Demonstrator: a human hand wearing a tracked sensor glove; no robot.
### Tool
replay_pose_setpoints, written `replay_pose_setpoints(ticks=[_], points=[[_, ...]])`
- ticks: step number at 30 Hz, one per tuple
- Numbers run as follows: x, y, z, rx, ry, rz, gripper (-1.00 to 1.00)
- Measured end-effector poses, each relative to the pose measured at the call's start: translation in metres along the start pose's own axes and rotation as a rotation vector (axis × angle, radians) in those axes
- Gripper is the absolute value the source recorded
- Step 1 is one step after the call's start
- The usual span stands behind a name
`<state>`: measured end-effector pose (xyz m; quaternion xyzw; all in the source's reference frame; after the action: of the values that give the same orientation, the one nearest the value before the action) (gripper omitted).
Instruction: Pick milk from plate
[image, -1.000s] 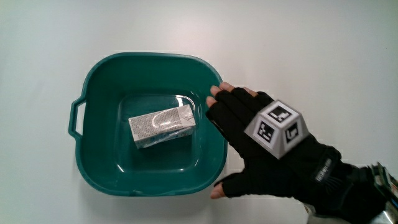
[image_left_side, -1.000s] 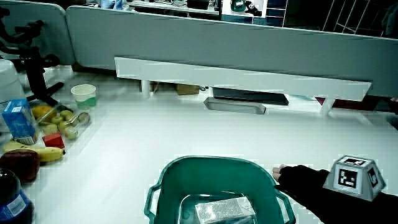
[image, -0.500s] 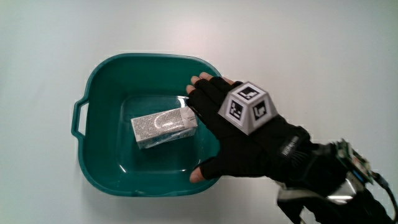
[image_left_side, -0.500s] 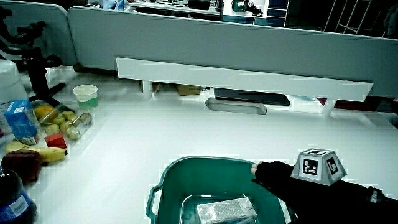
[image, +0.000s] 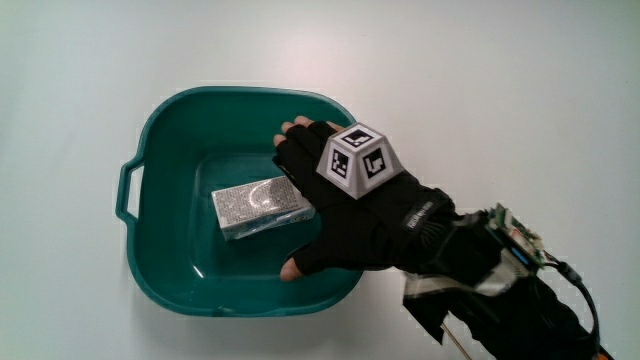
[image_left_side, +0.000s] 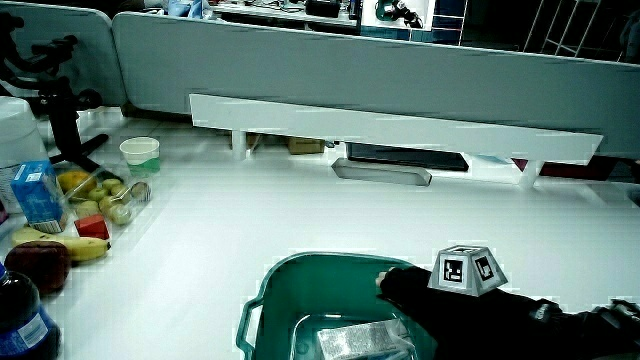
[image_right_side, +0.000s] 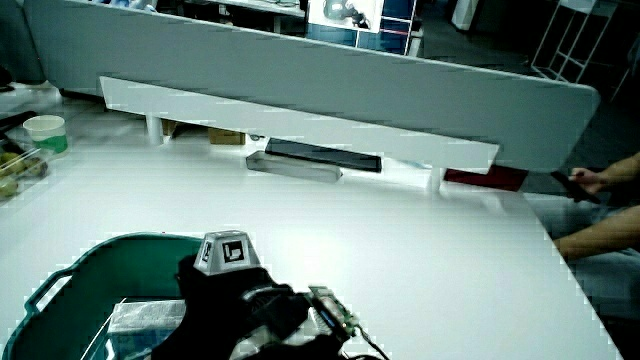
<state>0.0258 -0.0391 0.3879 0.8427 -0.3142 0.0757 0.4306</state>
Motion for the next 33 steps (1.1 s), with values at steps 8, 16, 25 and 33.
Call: replay_pose_setpoints(ticks=[8,16,25,33], points=[[-0.004,0.013,0.004,-0.014,-0.002,0.005,0.0],[-0.004,0.021,0.005,-0.026,0.011,-0.001,0.0],[-0.001,0.026,0.001,0.014,0.016,0.008,0.05],[-0.001,0.026,0.002,0.069,0.03,0.028,0.23]])
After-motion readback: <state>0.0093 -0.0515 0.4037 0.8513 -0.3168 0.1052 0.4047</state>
